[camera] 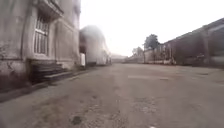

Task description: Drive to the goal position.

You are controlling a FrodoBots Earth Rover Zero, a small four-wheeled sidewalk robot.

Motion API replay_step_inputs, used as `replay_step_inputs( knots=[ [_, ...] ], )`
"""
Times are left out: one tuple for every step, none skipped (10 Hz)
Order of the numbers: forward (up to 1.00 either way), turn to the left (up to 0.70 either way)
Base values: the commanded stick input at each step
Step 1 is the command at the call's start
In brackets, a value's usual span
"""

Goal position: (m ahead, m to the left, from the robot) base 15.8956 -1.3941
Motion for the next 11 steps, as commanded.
replay_step_inputs(
  knots=[
    [0.50, 0.00],
    [0.50, 0.00],
    [0.50, 0.00],
    [0.50, 0.00],
    [0.50, 0.00],
    [0.50, 0.00],
    [0.50, 0.00],
    [0.50, 0.00],
    [0.50, 0.00],
    [0.50, 0.00],
    [0.50, 0.00]
  ],
)
